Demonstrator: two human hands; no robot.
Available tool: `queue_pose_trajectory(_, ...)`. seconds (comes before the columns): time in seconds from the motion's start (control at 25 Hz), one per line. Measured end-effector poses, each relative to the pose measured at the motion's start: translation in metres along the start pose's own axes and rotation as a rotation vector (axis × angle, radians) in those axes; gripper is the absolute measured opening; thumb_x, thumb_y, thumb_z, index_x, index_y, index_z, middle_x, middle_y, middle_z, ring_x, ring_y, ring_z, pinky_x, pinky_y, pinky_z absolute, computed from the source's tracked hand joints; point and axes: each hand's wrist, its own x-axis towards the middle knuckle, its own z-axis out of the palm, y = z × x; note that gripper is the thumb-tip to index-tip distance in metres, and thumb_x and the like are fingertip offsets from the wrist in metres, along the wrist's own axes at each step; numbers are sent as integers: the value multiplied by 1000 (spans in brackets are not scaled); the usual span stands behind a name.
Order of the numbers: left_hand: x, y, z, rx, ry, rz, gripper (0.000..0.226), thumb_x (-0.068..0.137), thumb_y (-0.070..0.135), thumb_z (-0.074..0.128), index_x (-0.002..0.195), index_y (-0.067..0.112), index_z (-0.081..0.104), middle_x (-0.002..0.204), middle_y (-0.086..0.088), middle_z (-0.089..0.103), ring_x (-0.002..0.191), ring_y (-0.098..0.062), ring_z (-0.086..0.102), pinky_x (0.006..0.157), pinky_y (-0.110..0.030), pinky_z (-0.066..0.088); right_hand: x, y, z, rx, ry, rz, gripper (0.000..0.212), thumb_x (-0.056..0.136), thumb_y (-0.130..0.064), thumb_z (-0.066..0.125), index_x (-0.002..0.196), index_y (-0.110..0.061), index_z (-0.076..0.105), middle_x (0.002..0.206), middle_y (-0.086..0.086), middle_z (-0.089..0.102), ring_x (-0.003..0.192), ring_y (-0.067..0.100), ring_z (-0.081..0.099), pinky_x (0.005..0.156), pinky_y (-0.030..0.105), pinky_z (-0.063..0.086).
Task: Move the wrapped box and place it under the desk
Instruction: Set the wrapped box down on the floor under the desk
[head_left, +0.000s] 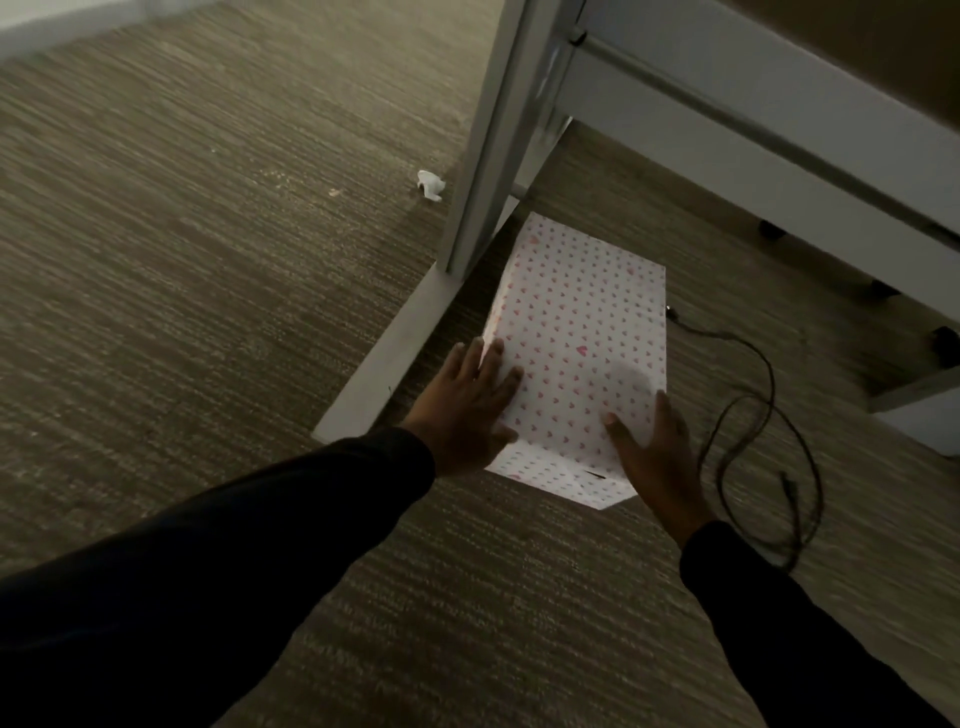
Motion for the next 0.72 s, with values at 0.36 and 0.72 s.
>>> queue_pose_trajectory(0.36,3,-26,8,13,26,94,66,107,38,27,165,29,-4,174,-10,-8,160,-33,-7,130,-51,3,6,-16,27,4,-61,42,102,93,-63,59,164,-25,-2,170,13,5,150,42,27,115,60,38)
queue_pose_trajectory(0.72,18,-58,-9,112,-78,18,70,107,39,32,165,30,-7,174,-9,-11,160,-33,-7,130,-51,7,16,-48,44,9,-154,33,108,93,-63,57,163,-21,-13,170,19,-8,154,46,14,121,60,27)
